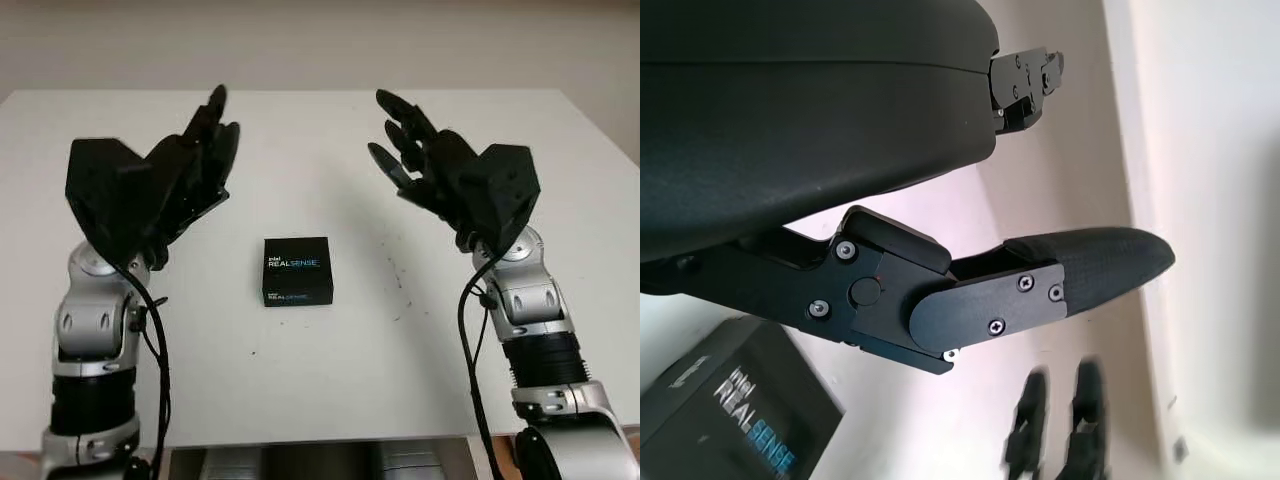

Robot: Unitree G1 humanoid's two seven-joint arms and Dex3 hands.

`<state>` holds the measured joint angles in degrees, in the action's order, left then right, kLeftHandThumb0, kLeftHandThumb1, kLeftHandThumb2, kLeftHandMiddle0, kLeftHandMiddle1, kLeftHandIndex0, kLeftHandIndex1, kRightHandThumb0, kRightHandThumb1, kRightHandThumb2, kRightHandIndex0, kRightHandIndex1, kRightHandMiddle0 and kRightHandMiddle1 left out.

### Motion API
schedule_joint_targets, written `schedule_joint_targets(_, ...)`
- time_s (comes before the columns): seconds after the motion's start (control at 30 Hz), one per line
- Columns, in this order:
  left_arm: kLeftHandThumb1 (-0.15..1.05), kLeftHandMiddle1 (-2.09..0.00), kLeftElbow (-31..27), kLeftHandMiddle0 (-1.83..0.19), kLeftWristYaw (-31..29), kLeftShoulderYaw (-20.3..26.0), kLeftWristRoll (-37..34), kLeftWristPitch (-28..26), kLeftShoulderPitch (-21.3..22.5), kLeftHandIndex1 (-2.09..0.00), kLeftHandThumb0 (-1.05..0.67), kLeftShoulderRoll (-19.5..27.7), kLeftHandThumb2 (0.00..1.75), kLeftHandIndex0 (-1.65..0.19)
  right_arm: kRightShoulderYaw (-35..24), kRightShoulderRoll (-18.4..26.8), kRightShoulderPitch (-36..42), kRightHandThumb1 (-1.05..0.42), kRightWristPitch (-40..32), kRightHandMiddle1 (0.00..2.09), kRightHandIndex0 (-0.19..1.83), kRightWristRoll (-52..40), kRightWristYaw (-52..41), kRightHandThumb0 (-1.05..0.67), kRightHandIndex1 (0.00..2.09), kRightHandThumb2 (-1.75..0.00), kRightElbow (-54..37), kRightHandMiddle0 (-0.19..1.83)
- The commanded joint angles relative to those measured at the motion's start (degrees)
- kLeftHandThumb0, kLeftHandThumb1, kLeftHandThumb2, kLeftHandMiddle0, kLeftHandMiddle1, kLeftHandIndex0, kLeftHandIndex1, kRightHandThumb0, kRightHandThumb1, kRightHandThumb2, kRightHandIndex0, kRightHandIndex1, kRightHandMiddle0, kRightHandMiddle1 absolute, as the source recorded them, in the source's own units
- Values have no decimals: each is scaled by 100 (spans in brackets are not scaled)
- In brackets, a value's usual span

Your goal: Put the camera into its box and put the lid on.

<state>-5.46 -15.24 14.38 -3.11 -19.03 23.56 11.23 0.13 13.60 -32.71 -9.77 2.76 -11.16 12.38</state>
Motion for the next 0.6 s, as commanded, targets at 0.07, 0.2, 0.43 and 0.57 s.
schedule_joint_targets(0.07, 105, 0, 342, 19, 196, 67, -175, 495, -137, 0, -86, 5, 72, 19, -54, -175, 64, -105, 70, 5, -18, -56, 175, -74, 0, -64, 101, -19)
schedule_joint_targets(0.2, 105, 0, 625, 19, 519, 48, -164, 901, -156, 0, -87, -24, 75, 19, -119, -321, 82, -105, 138, 0, -19, -184, 267, -75, 0, -66, 326, -19)
schedule_joint_targets(0.43, 105, 0, 1197, 19, 641, 21, -335, 1562, -169, 0, -86, -32, 73, 19, -180, -491, 178, -105, 65, 0, -19, -321, 425, -75, 0, -65, 447, -19)
schedule_joint_targets(0.57, 105, 0, 1257, 19, 591, -15, -406, 1629, -187, 0, -85, 20, 71, 19, -186, -465, 260, -105, 35, 0, -19, -350, 408, -74, 0, -64, 351, -19)
